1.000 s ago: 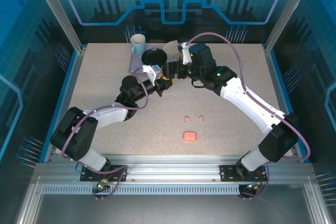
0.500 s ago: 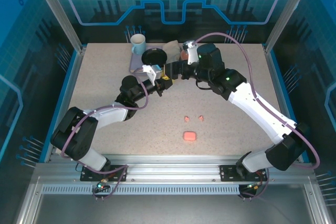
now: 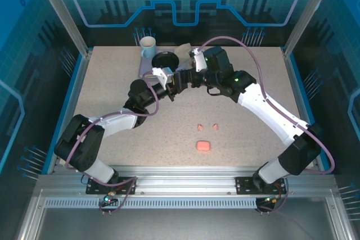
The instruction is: Insert the wireless bluetooth earbuds into the charging case
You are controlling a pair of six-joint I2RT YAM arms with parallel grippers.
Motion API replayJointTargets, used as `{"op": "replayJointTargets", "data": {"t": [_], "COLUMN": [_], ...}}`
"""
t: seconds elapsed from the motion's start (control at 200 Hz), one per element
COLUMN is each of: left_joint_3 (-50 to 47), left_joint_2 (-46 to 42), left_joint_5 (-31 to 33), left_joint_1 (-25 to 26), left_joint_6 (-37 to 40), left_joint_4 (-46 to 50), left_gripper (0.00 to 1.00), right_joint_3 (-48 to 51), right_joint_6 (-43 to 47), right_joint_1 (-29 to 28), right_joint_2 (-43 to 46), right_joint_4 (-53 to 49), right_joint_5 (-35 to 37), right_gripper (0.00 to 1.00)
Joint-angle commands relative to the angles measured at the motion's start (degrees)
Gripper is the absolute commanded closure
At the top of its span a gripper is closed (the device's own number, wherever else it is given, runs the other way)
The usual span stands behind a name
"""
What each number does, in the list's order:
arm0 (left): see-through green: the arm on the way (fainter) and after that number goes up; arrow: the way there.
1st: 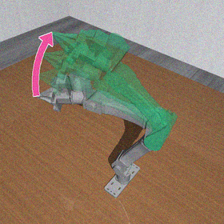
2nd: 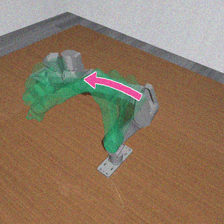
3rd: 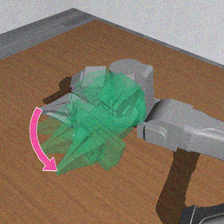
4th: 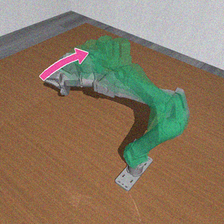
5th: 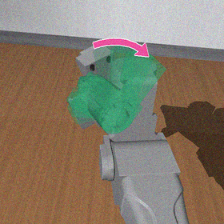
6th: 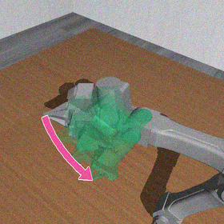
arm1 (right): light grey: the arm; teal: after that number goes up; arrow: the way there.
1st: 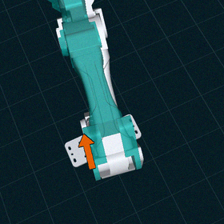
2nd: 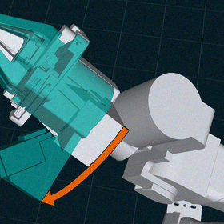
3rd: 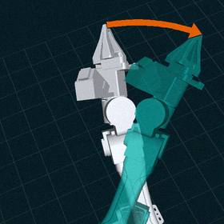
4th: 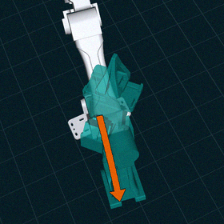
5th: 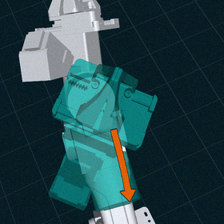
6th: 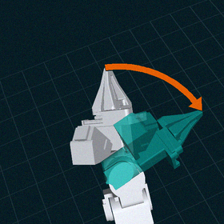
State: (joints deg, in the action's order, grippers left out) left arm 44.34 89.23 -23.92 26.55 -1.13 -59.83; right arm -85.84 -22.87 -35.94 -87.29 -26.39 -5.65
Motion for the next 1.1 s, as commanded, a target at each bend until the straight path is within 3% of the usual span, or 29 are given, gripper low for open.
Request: {"op": "replayJointTargets", "data": {"t": [0.0,0.67,1.096], "left_joint_3": [1.6,1.04,0.87], "left_joint_2": [0.41,0.52,0.6], "left_joint_5": [-1.67,-1.9,-2.13], "left_joint_1": [0.44,0.44,0.43], "left_joint_6": [1.13,0.68,0.69], "left_joint_4": [-2.13,-2.83,-2.96], "left_gripper": [1.0,1.0,1.0], "right_joint_3": [-1.92,1.75,4.29], "right_joint_6": [0.86,-5.39,-9.49], "right_joint_1": [0.35,5.62,8.73], "right_joint_2": [-0.5,1.59,7.56], "right_joint_4": [-1.28,3.36,8.48], "right_joint_5": [-0.52,-4.46,-7.85], "right_gripper": [0.07,0.08,0.08]}}
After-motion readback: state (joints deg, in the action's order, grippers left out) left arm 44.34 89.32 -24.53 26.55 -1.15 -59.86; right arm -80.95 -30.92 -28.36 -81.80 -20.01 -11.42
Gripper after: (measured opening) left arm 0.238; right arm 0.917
